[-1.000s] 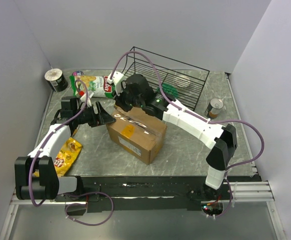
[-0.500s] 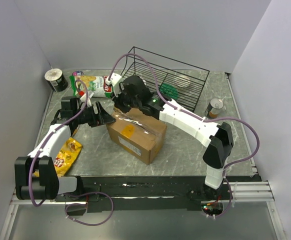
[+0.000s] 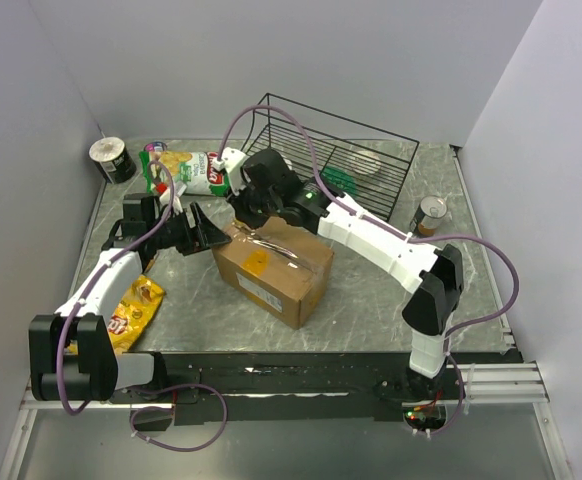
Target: Unpack the express box
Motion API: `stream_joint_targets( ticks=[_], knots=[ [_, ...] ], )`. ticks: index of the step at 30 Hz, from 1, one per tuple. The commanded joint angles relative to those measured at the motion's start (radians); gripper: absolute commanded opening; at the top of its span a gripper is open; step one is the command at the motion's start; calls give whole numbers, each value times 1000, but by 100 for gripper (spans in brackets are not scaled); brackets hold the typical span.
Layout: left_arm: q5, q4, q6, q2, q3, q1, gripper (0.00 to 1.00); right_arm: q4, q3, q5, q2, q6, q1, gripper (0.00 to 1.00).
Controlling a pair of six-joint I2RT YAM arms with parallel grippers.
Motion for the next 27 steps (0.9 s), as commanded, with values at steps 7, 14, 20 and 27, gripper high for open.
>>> stream_joint_targets(
  ticks=[7,14,20,27],
  knots=[
    [-106,9,-33,-2,-32,6,73,-164,-62,57,-108,21,5,0],
    [-128,2,-41,1,-32,6,72,-211,-122,57,-184,27,7,0],
    [-146,-1,-40,5,-28,6,72,-273,-188,57,-255,35,7,0],
    [-159,-3,-26,5,-31,6,72,-351,-272,90,-342,38,2,0]
  ],
)
